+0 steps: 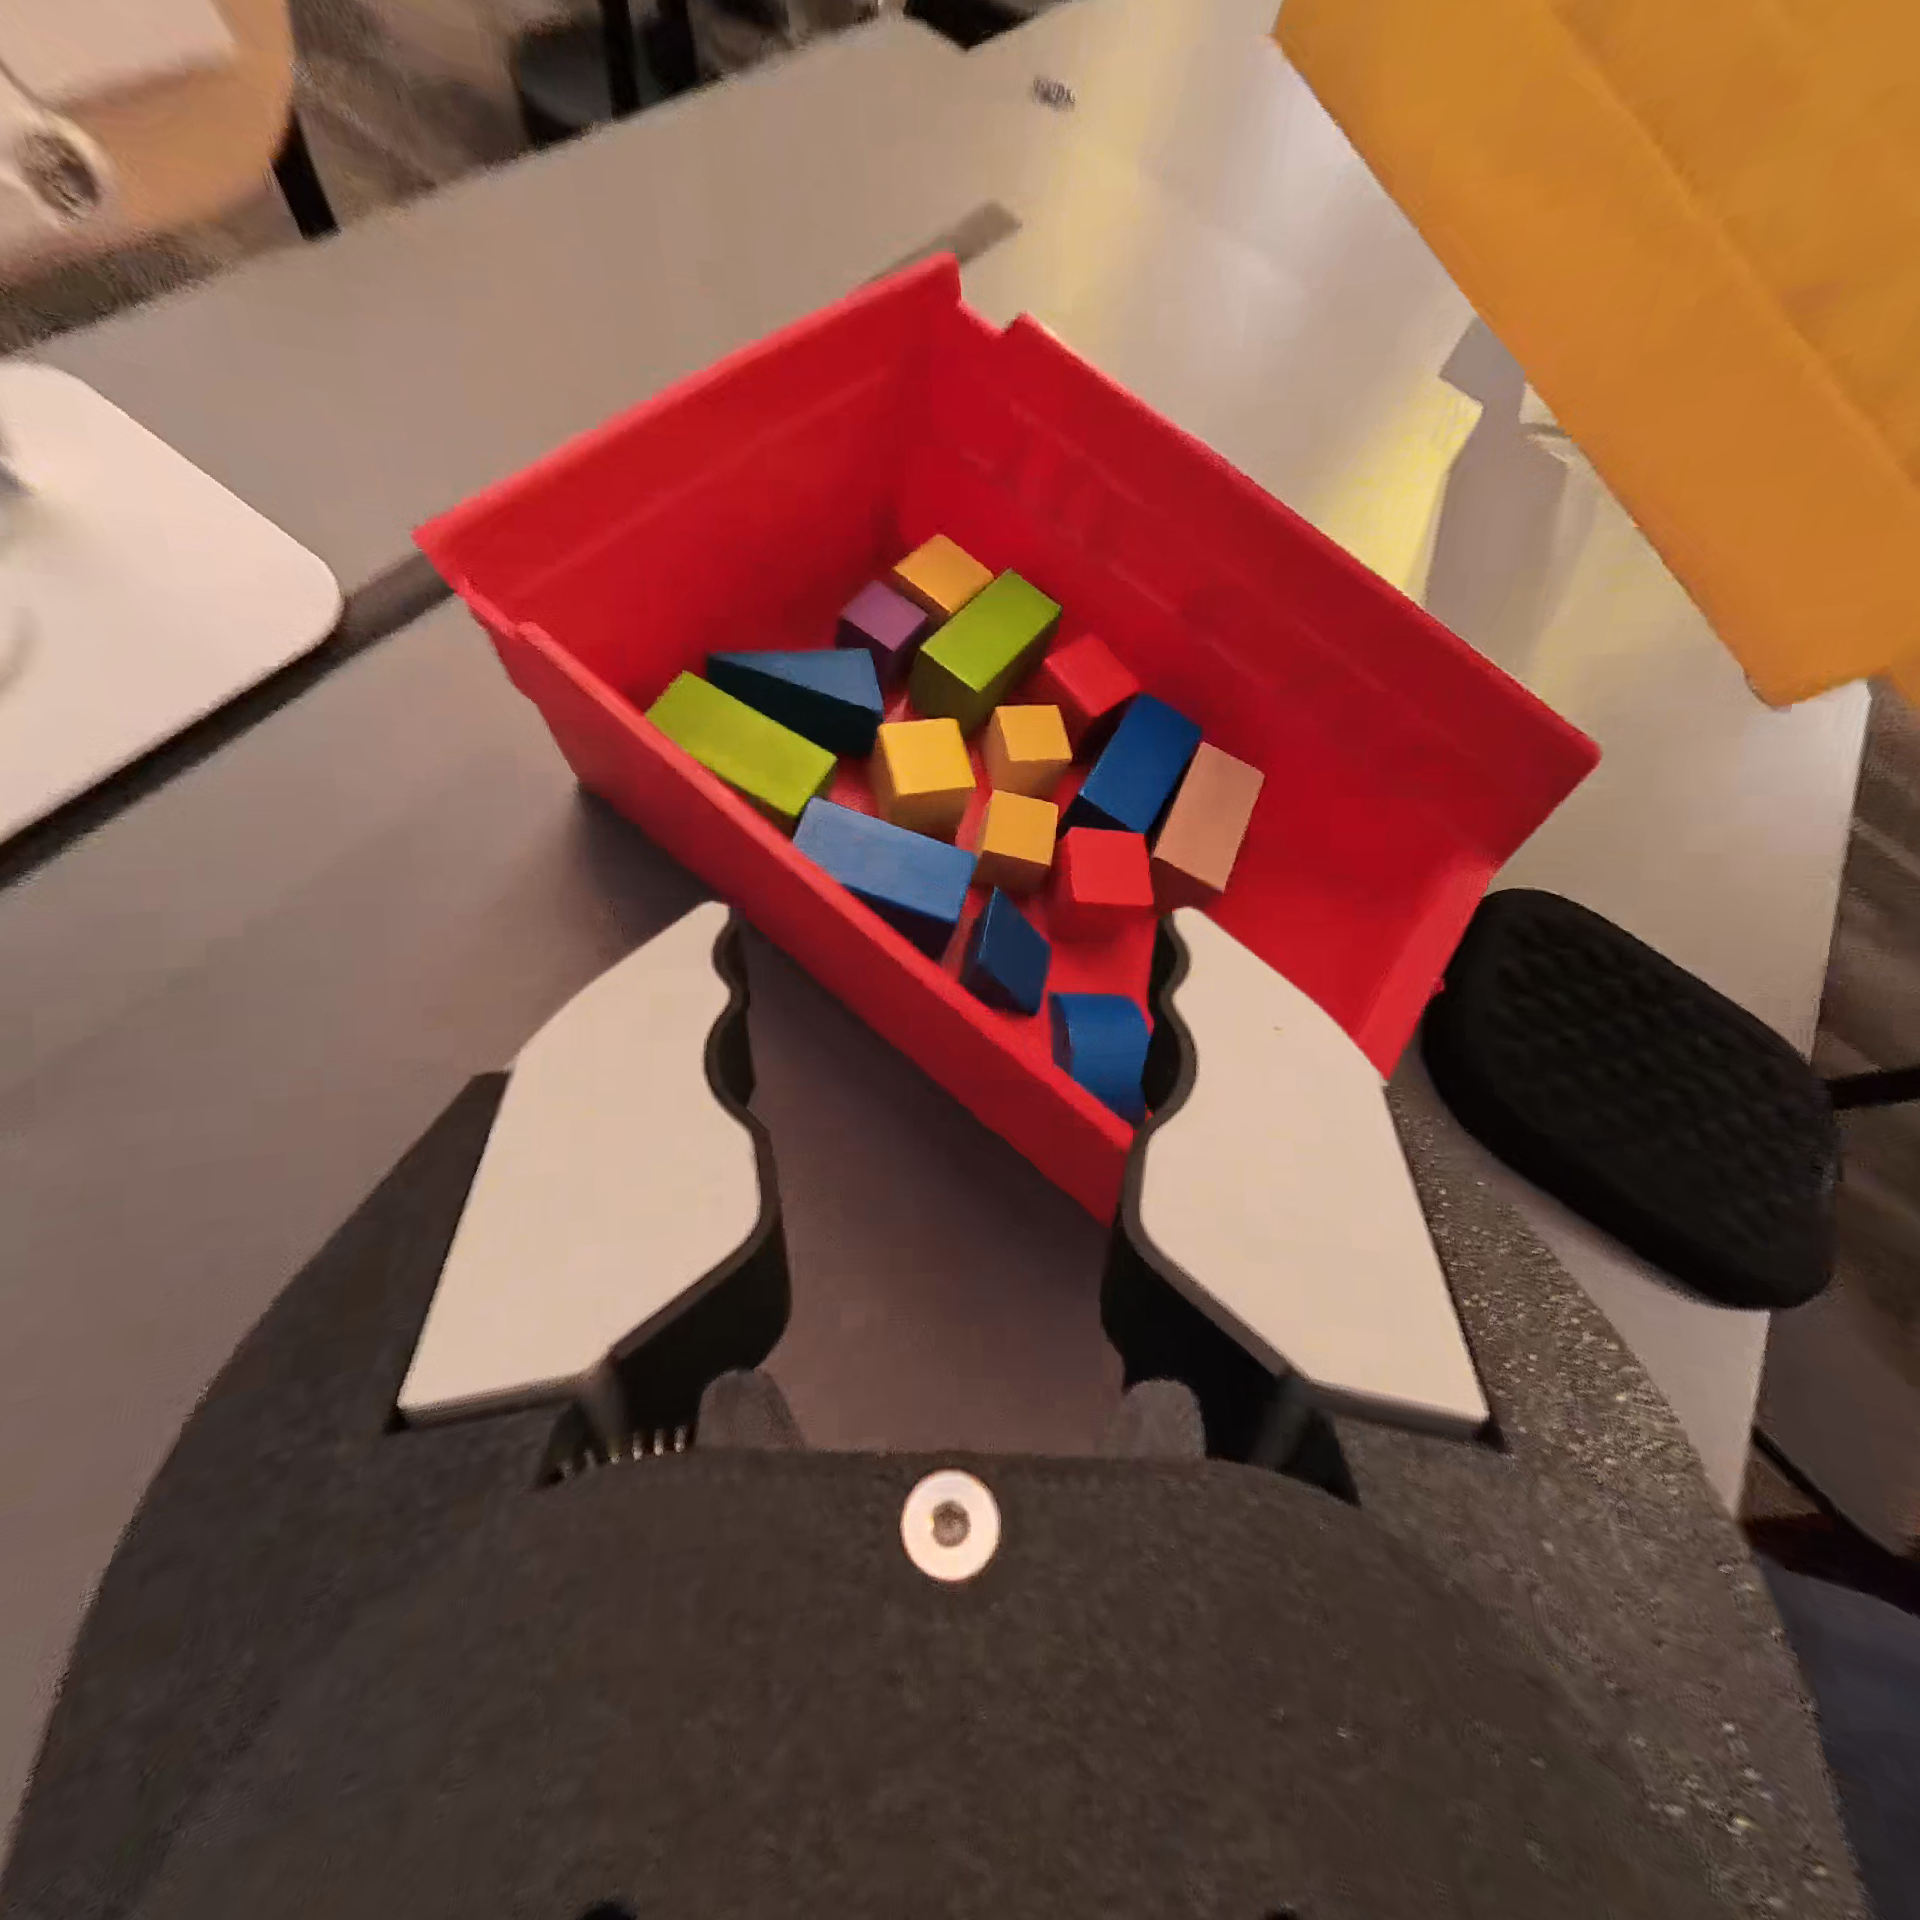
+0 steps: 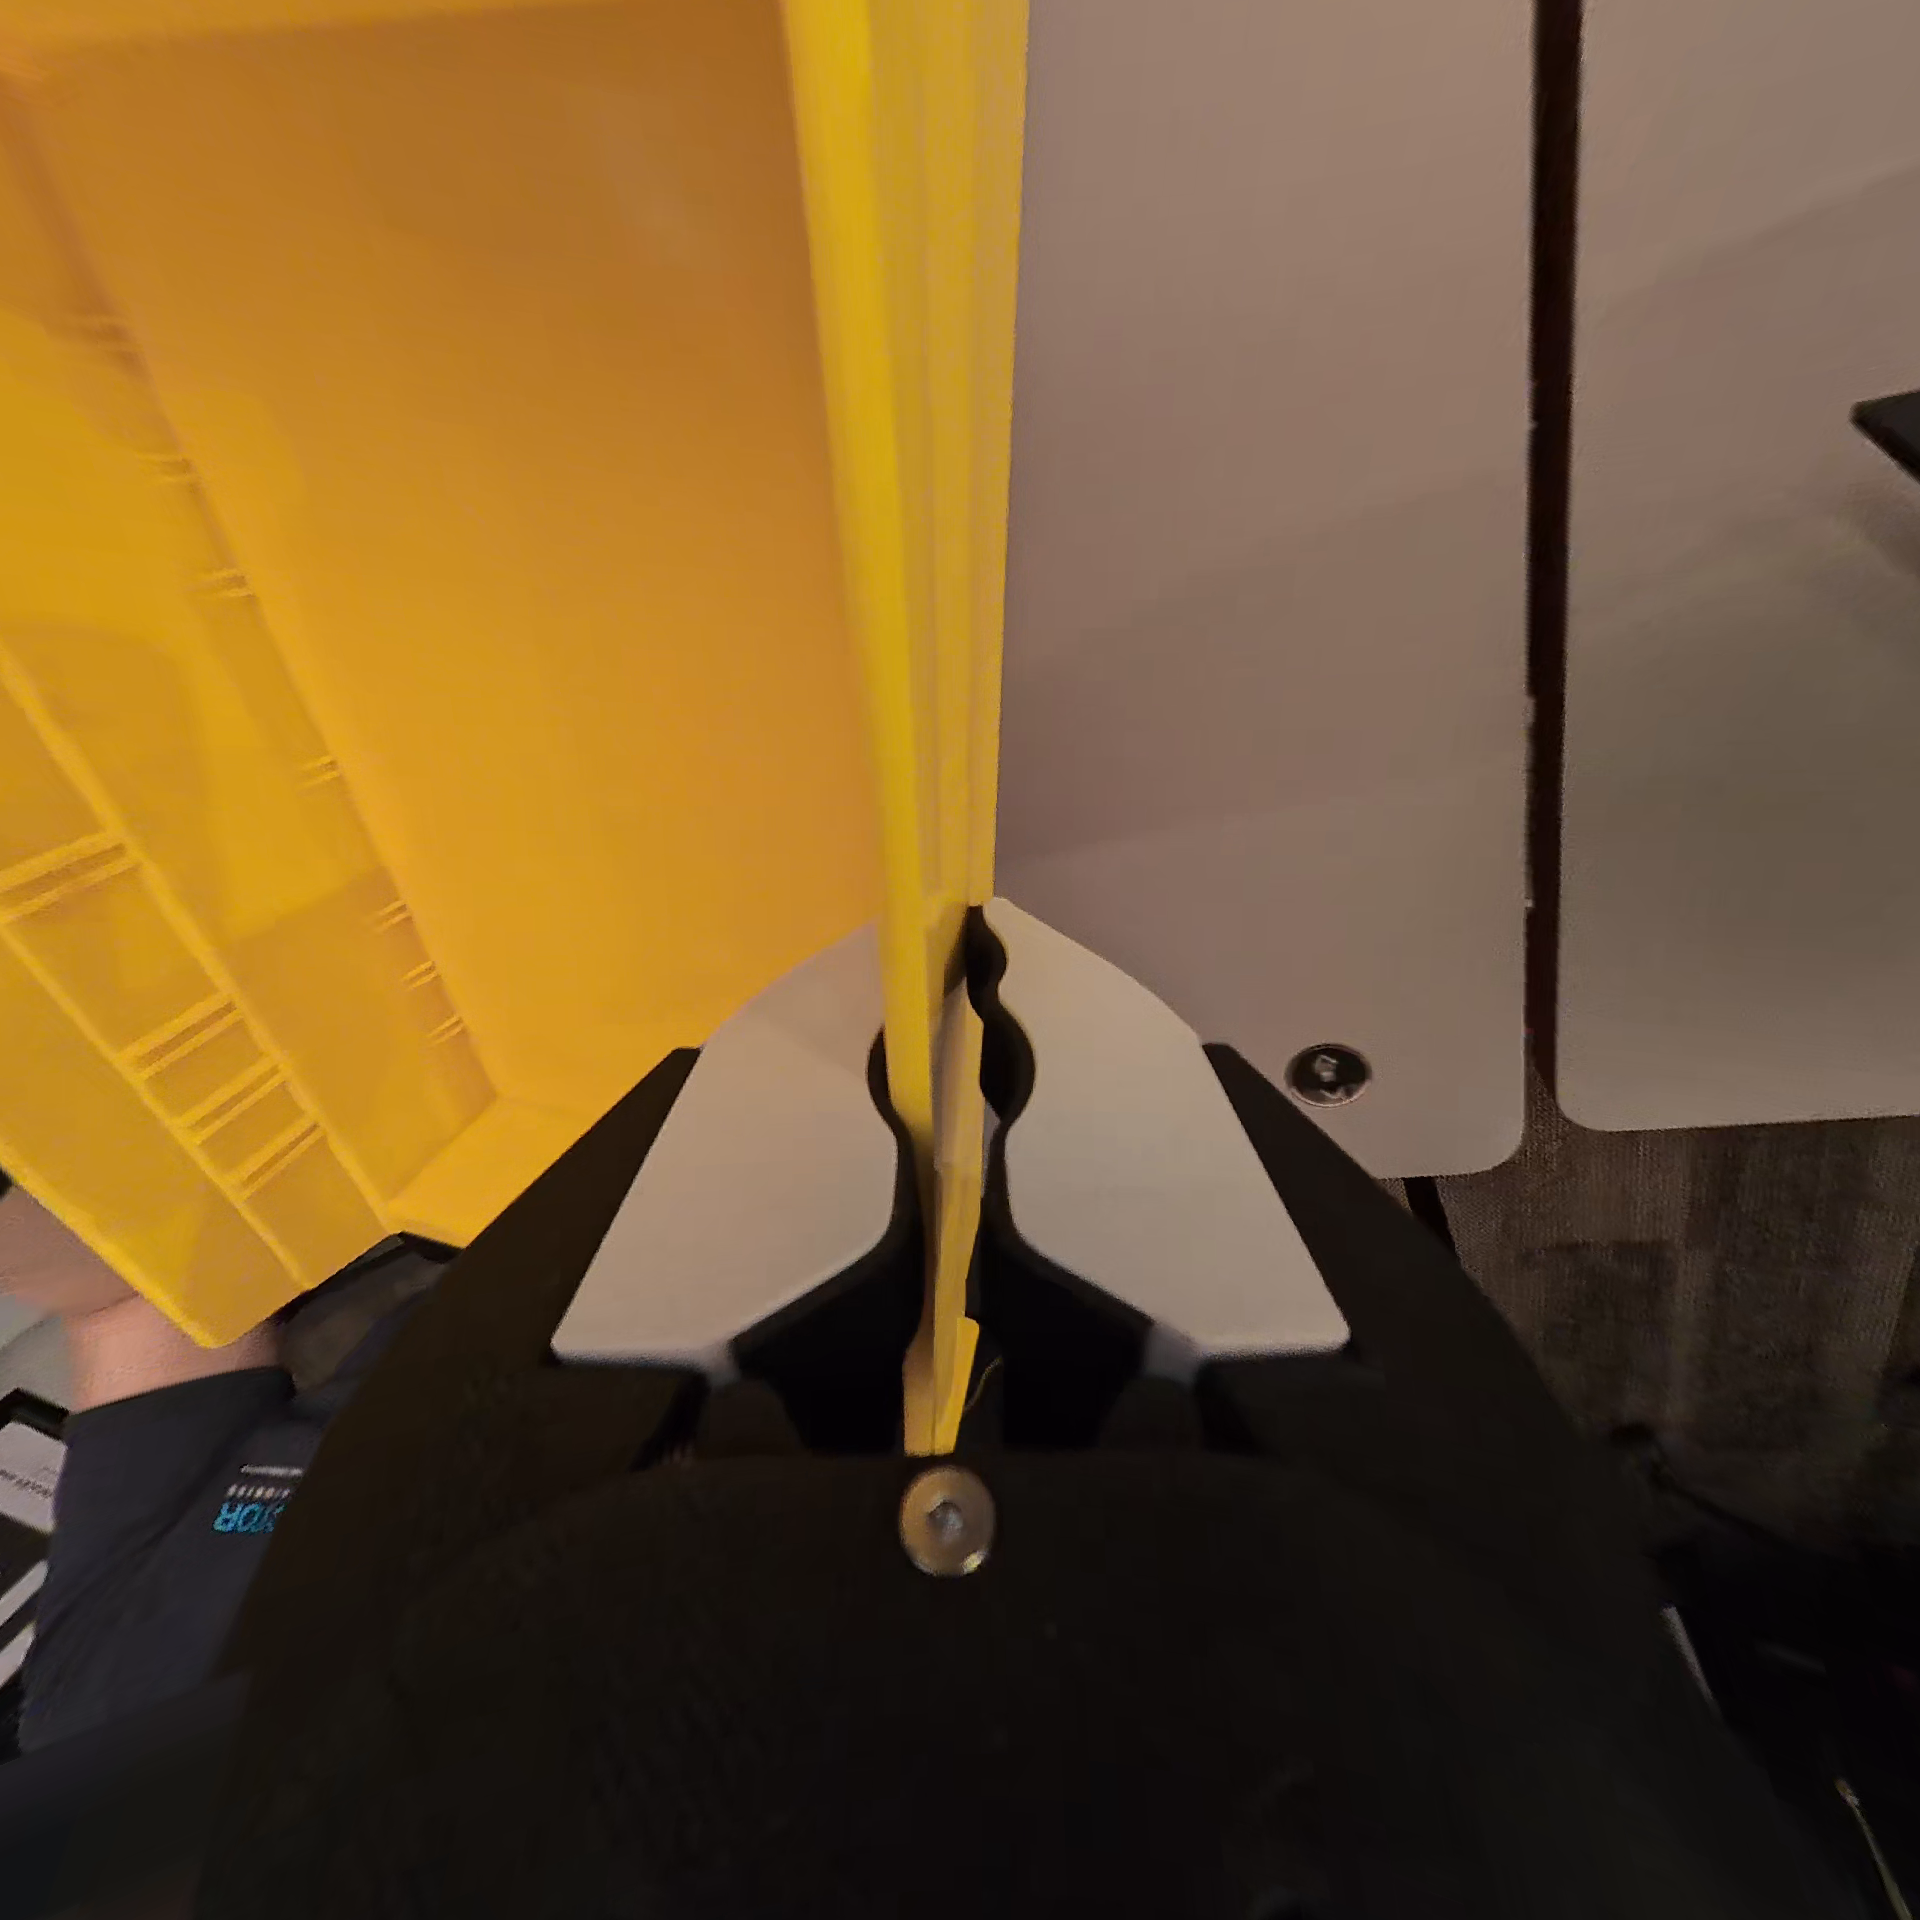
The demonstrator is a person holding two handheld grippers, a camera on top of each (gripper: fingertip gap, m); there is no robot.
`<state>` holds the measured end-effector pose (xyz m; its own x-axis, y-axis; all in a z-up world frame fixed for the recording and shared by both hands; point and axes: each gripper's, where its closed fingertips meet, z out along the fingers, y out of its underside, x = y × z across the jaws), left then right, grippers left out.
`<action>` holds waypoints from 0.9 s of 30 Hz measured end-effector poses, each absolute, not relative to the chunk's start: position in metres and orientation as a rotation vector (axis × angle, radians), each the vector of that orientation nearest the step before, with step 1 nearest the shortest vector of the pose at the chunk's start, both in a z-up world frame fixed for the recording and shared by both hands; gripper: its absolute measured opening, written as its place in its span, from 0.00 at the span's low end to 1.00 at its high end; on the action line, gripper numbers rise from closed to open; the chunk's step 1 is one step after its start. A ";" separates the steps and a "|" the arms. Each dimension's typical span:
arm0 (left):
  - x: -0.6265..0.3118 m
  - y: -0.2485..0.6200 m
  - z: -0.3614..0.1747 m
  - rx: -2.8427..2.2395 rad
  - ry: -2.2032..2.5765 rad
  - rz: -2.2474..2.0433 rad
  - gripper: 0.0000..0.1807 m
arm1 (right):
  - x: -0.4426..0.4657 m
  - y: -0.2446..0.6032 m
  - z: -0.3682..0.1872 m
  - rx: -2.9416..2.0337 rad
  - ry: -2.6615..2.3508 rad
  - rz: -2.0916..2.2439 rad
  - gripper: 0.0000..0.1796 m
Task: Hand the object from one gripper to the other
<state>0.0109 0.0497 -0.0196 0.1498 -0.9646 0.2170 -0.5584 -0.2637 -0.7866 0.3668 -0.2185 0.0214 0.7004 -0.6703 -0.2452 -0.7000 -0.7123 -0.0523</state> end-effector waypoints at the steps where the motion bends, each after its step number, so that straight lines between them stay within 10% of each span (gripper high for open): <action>1: 0.020 0.050 -0.024 -1.939 1.454 -0.986 0.40 | 0.373 -0.225 0.012 -2.768 1.131 0.322 0.03; 27: -0.004 0.085 -0.091 -2.597 1.890 -0.356 0.07 | 0.376 -0.206 -0.088 -2.879 0.944 0.426 0.05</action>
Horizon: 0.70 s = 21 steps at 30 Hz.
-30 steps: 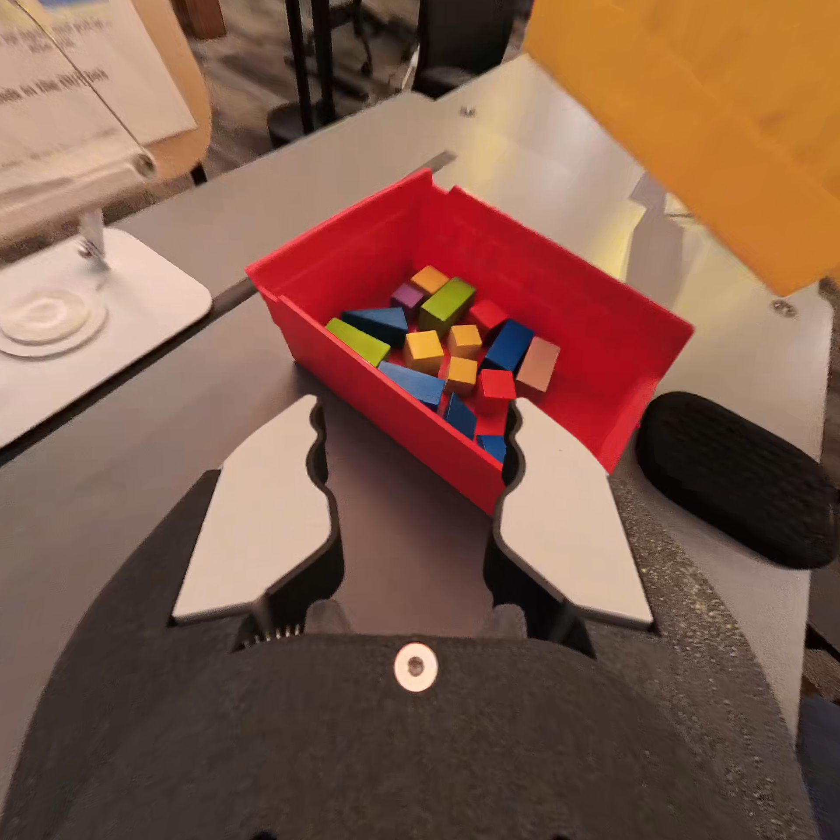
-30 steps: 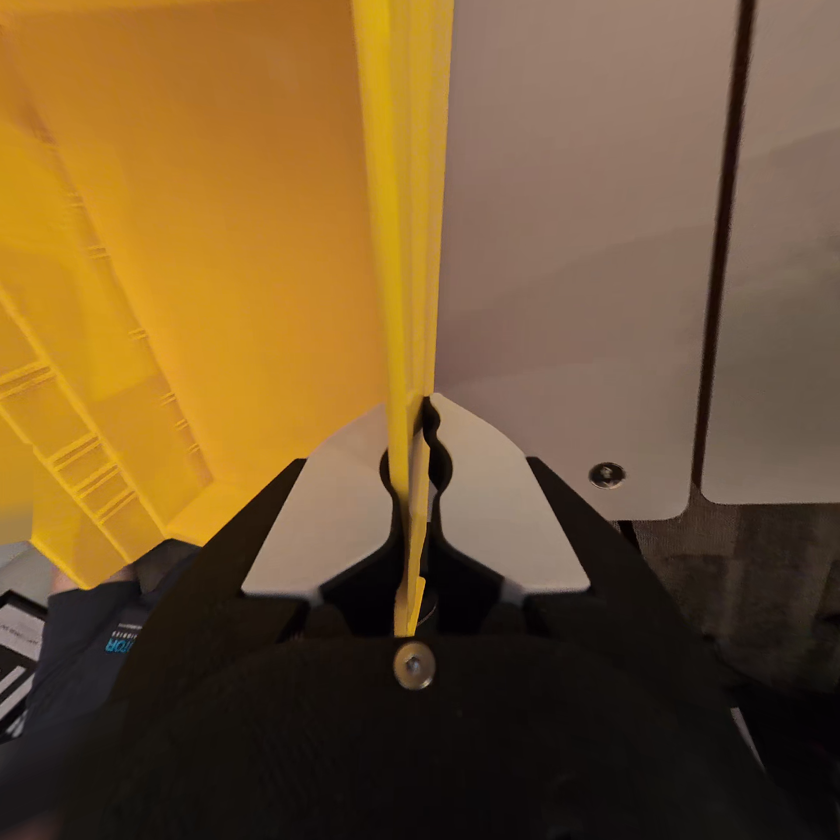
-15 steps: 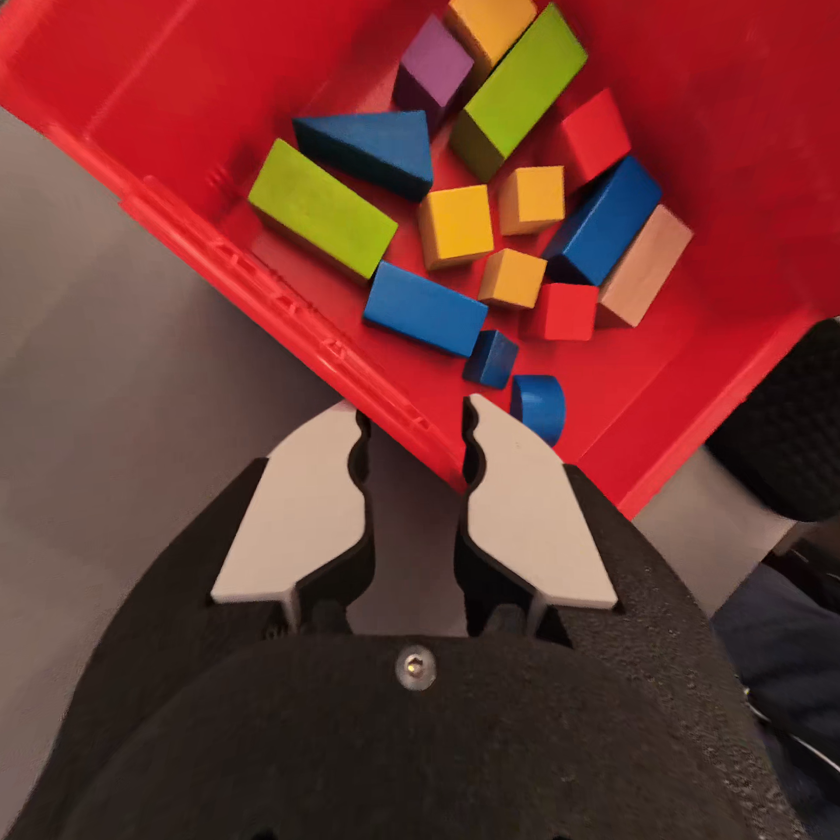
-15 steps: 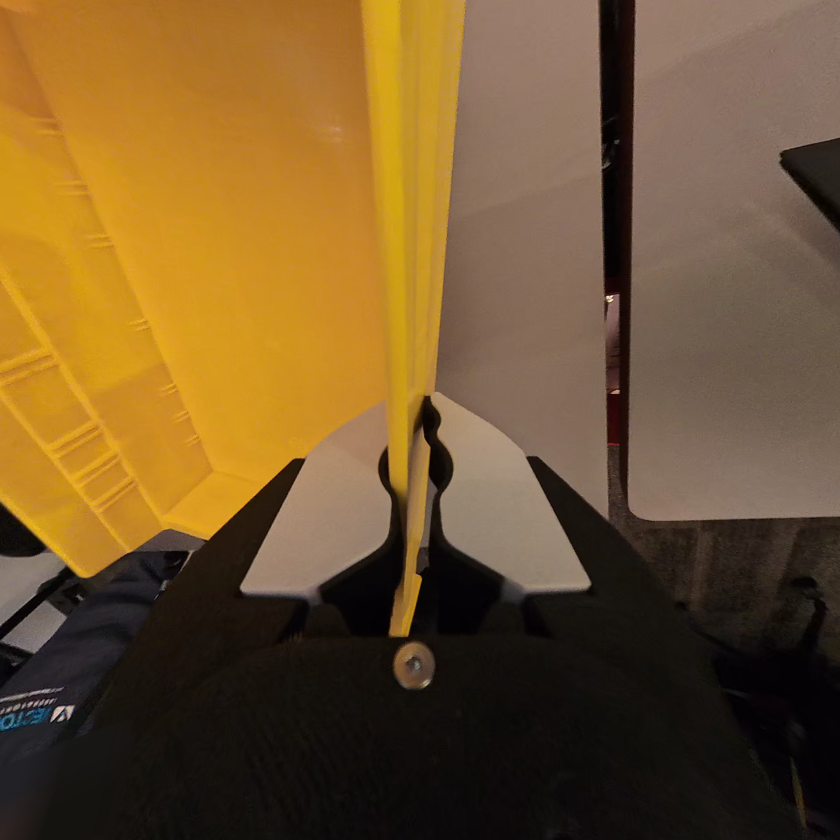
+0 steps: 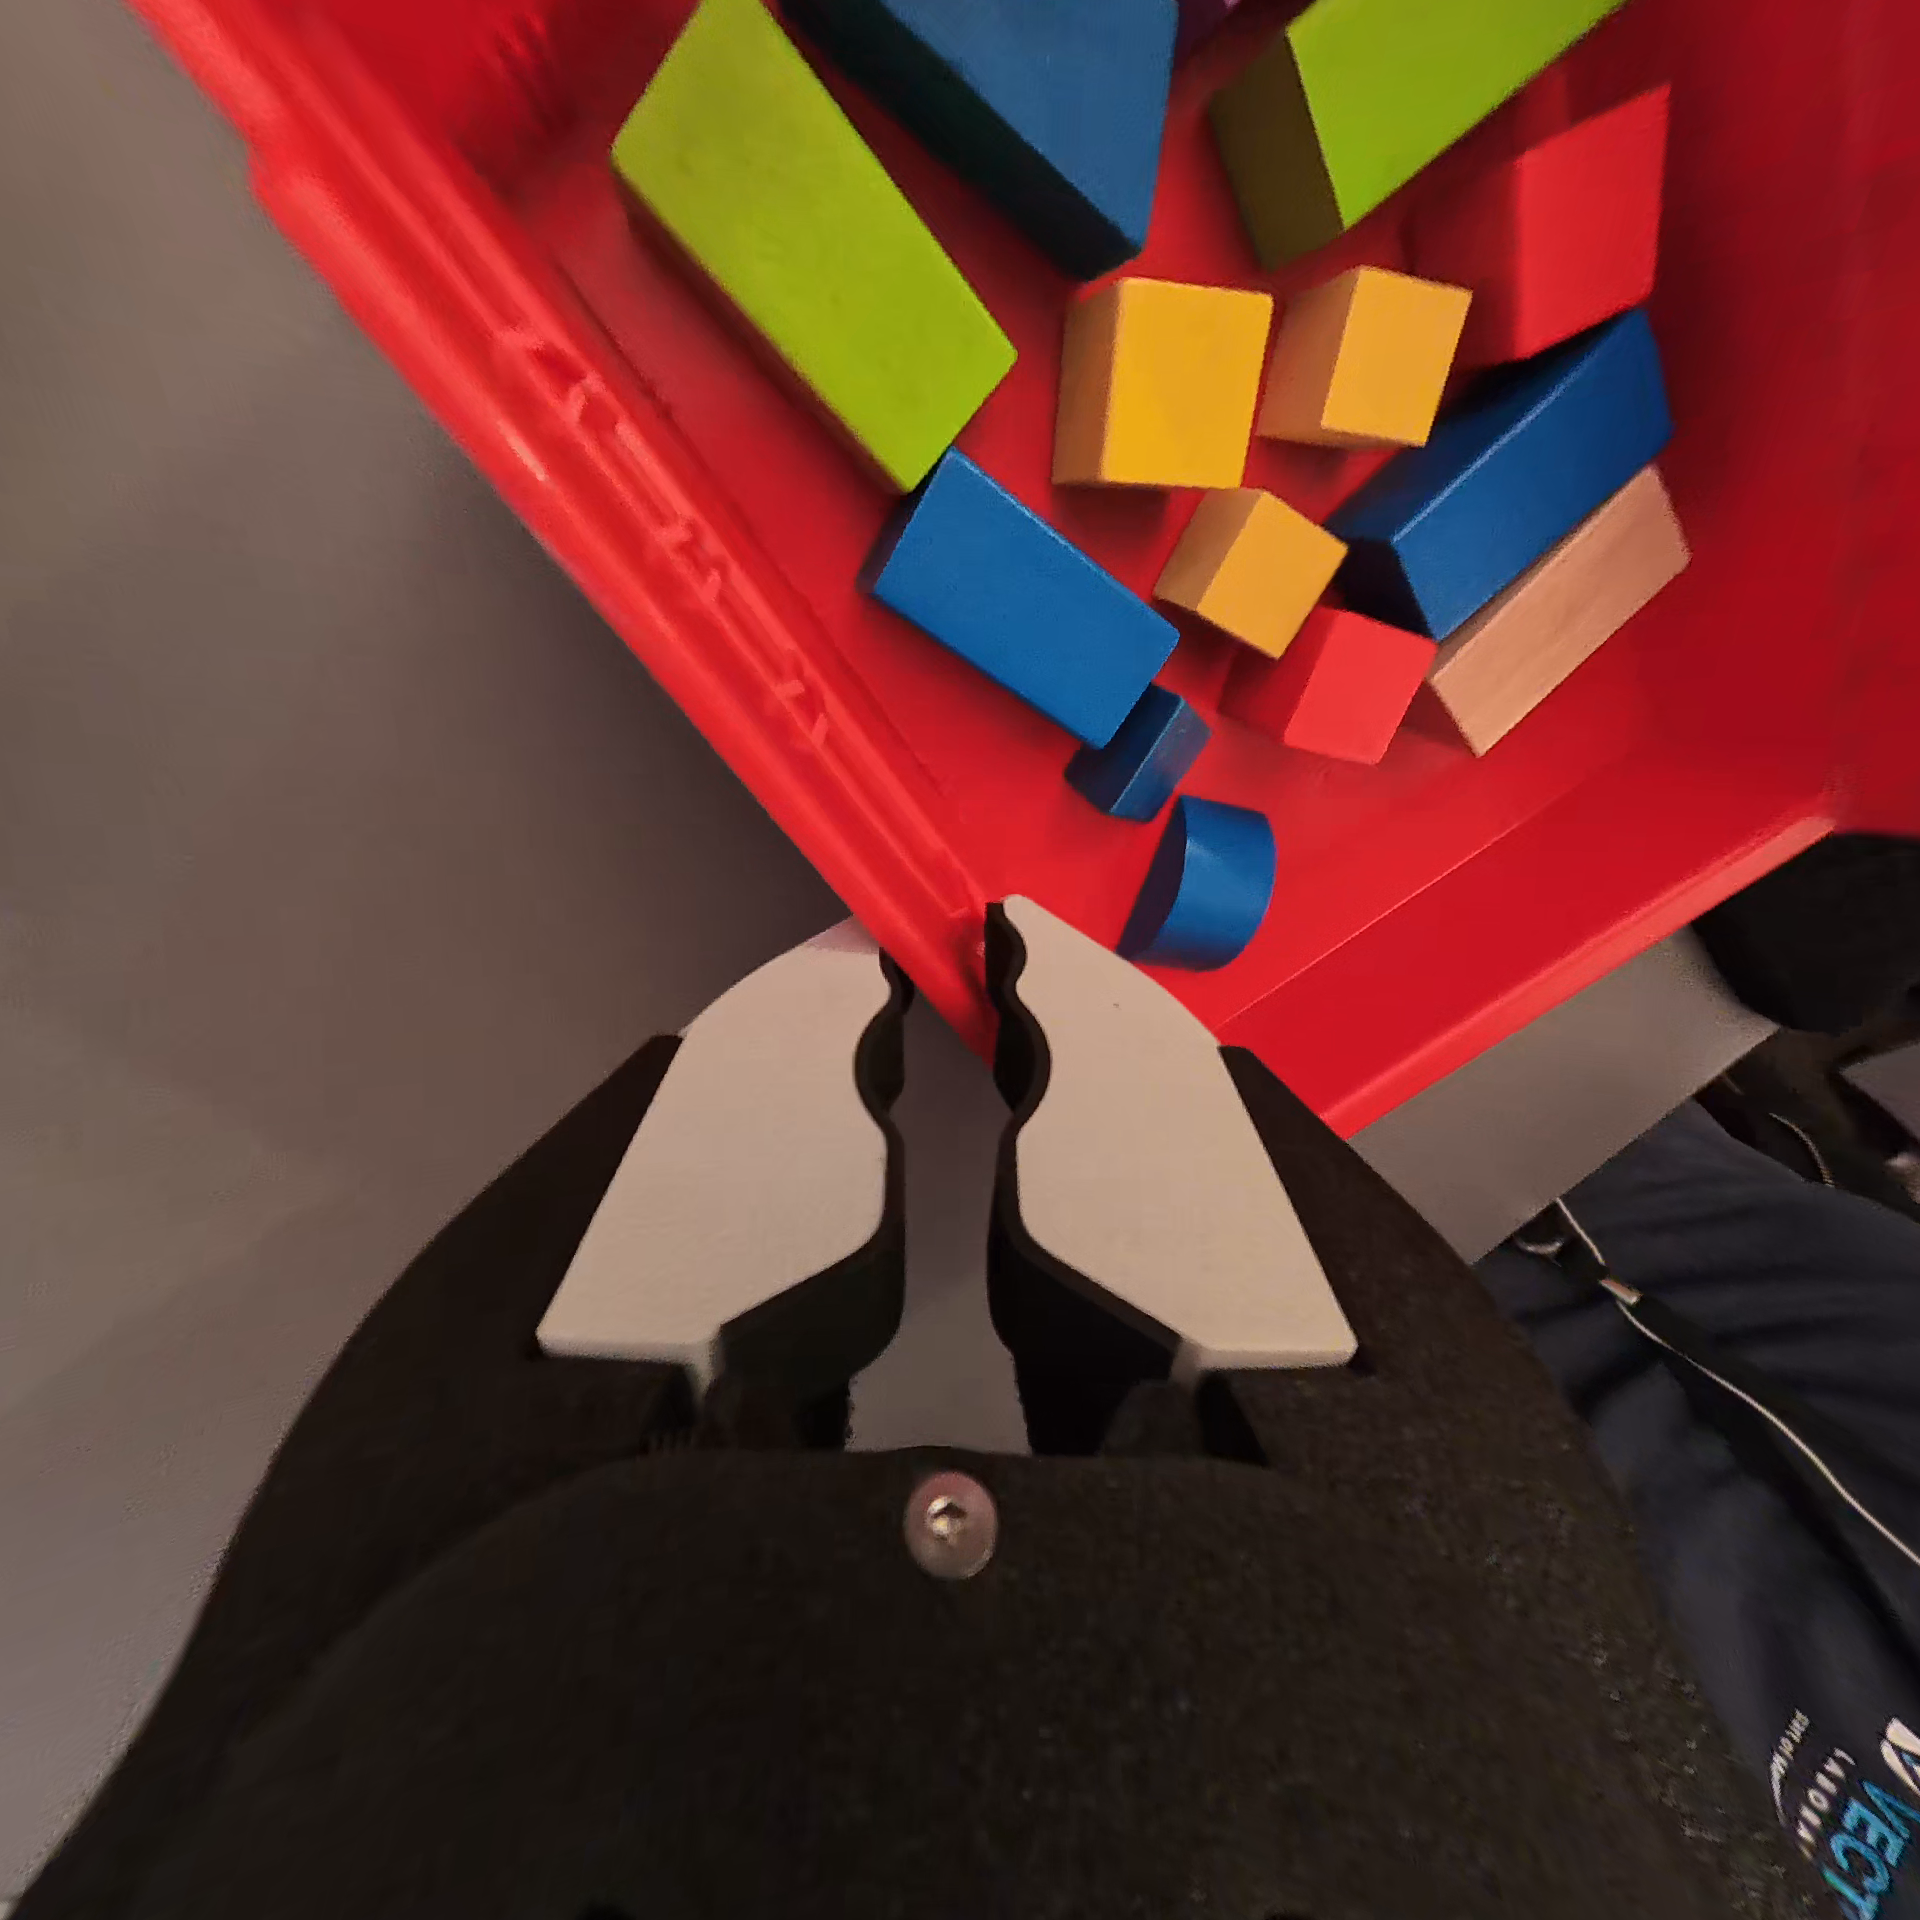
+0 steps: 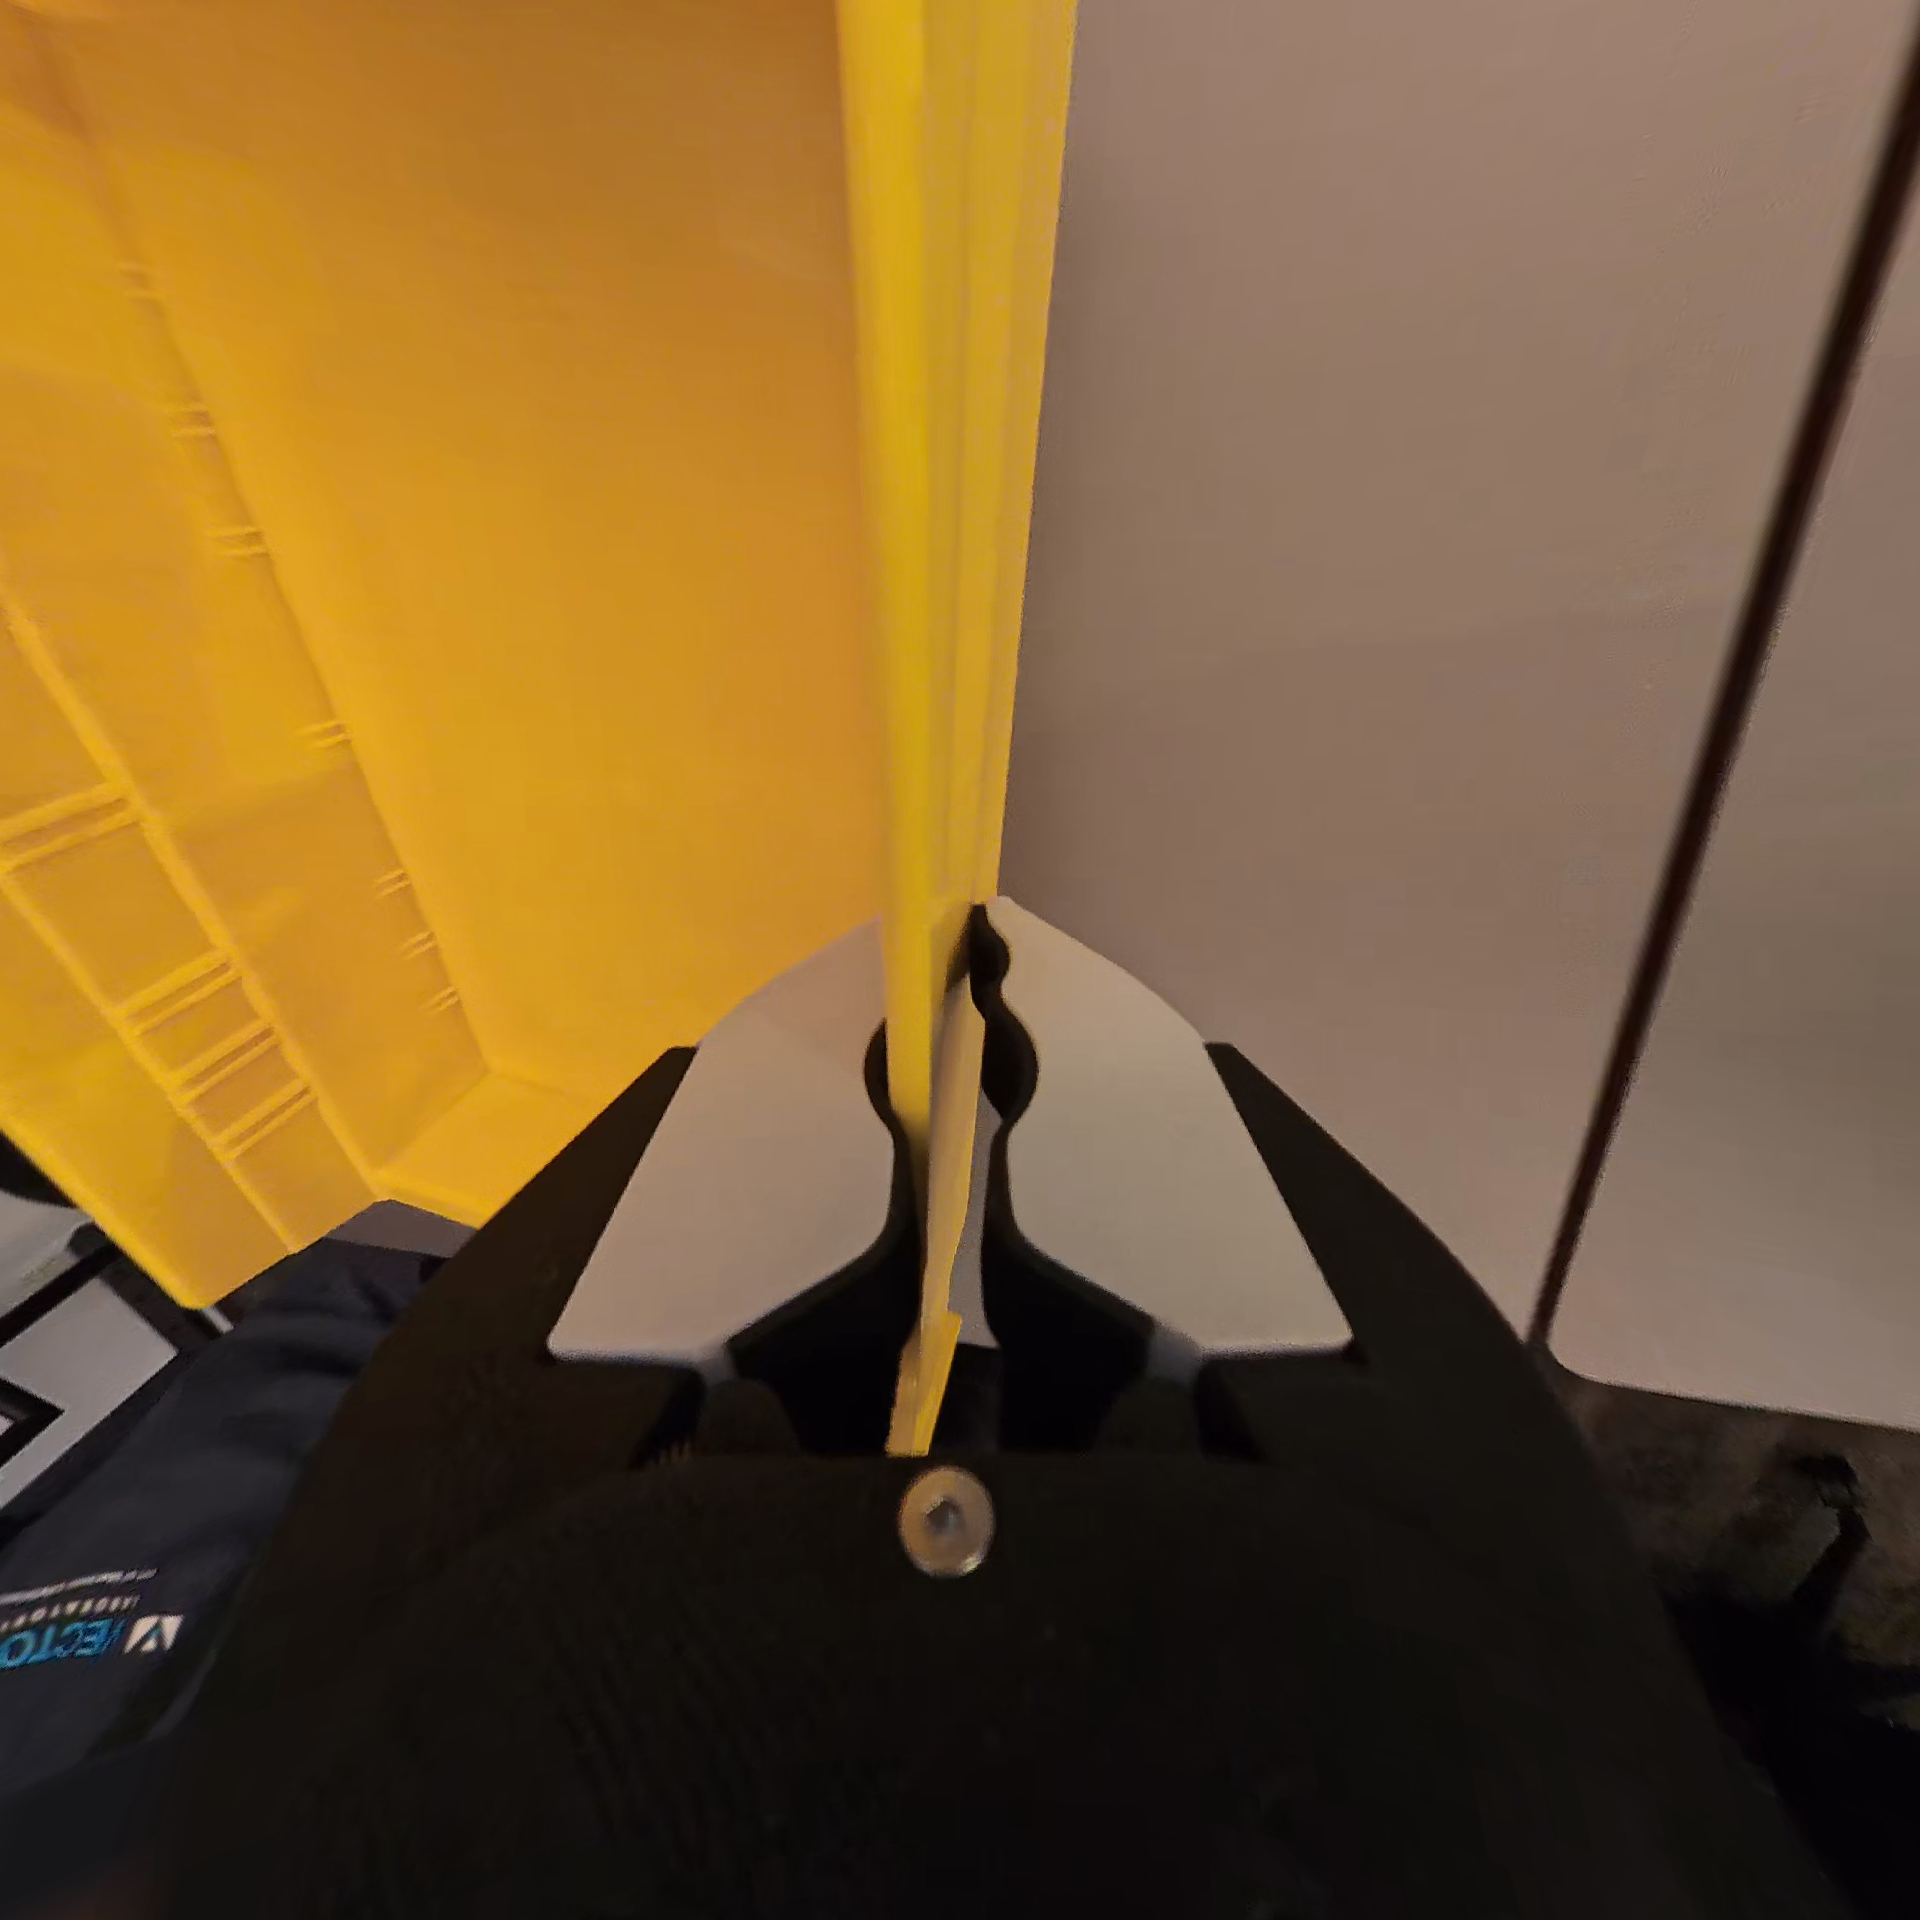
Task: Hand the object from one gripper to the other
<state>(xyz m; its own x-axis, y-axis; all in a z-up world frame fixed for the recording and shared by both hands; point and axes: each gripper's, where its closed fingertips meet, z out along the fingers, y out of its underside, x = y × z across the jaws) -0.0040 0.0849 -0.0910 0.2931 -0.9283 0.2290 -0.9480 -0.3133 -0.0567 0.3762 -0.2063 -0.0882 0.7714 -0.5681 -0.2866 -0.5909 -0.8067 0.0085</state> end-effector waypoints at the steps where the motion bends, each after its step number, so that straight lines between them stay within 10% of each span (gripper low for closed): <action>1: -0.011 0.089 -0.091 2.466 -1.761 0.359 0.06 | 0.369 -0.198 -0.089 -2.871 0.923 0.451 0.05; 21: -0.248 0.221 -0.086 2.978 -1.233 0.480 0.03 | 0.270 -0.075 -0.127 -2.975 0.743 0.462 0.04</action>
